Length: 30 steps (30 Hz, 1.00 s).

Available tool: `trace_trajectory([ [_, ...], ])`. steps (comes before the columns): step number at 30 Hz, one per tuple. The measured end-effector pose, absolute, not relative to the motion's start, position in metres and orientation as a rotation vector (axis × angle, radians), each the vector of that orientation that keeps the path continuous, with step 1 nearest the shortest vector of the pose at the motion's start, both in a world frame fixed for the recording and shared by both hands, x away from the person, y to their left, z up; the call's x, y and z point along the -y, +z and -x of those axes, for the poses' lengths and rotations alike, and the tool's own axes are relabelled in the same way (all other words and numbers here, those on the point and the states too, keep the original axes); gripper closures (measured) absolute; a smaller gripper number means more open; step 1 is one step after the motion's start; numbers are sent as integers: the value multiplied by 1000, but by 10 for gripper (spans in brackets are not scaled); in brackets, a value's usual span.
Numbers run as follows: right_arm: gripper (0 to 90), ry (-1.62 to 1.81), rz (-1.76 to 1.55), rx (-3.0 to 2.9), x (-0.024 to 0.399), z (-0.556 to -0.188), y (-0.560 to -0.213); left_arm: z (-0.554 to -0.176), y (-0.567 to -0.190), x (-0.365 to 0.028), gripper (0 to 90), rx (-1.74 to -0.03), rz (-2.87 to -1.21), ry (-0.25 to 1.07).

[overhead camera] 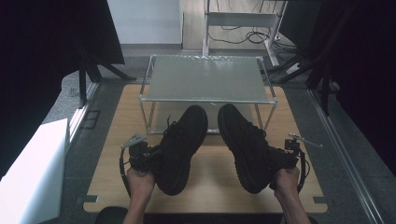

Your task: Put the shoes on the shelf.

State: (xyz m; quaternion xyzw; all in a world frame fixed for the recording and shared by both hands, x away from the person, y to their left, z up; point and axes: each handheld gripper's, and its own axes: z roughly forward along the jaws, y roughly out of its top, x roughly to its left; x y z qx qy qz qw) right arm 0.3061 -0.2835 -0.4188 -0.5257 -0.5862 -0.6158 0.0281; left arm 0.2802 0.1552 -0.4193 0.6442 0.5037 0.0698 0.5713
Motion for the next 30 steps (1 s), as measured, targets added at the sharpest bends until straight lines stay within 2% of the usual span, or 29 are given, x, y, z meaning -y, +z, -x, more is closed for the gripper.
trace_trajectory([
  [30,757,-1943,1628,1697,251,-343,-376,-320,-381,-151,787,-1216,-1380,118],
])
